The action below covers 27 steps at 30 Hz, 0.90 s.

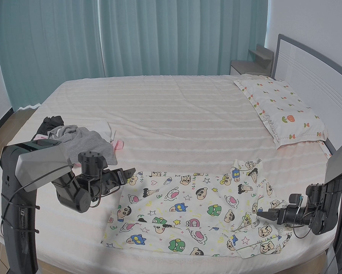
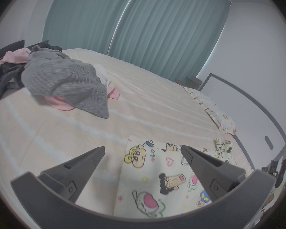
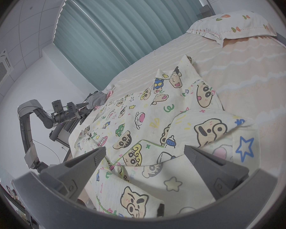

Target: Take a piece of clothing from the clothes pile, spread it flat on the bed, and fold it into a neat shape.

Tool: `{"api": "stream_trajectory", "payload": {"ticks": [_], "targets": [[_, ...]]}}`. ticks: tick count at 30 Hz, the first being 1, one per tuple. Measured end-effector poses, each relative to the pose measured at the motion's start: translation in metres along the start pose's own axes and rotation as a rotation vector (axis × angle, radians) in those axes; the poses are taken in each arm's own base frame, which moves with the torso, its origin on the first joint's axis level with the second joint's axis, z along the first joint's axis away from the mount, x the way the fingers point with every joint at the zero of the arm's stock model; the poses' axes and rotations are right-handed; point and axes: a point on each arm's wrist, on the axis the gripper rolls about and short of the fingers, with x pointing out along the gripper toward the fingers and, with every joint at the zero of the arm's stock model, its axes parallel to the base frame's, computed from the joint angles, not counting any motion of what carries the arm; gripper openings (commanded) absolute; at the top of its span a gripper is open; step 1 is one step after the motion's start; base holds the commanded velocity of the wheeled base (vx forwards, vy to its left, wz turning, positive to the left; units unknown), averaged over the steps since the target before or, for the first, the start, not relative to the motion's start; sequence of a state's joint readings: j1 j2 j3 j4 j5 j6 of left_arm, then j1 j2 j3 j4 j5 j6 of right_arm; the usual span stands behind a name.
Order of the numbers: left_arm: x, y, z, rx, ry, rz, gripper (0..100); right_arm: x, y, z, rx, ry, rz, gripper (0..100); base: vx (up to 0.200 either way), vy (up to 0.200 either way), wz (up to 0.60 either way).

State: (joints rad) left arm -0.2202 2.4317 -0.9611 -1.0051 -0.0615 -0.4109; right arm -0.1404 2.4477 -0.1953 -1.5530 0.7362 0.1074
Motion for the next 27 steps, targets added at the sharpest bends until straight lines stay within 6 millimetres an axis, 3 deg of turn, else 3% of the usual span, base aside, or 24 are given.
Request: {"api": "stream_trajectory", "payload": {"ticks": [9, 21, 22, 27], "targets": [[0.047, -0.002, 0.001, 0.021, 0.075, 0.028, 100, -0.001, 0.001, 0.001, -0.003, -0.004, -0.001, 100, 0.0, 0.0, 0.0], [0.063, -0.013, -0.012, 0.038, 0.12, 0.01, 100, -0.003, 0.001, 0.003, -0.006, -0.012, -0.003, 100, 0.0, 0.0, 0.0], [0.063, -0.013, -0.012, 0.038, 0.12, 0.012, 0, -0.003, 0.001, 0.003, -0.006, -0.012, -0.003, 100, 0.0, 0.0, 0.0], [0.064, -0.013, -0.013, 0.037, 0.112, 0.019, 0, -0.004, 0.002, 0.005, -0.01, -0.018, -0.004, 100, 0.0, 0.0, 0.0]]}}
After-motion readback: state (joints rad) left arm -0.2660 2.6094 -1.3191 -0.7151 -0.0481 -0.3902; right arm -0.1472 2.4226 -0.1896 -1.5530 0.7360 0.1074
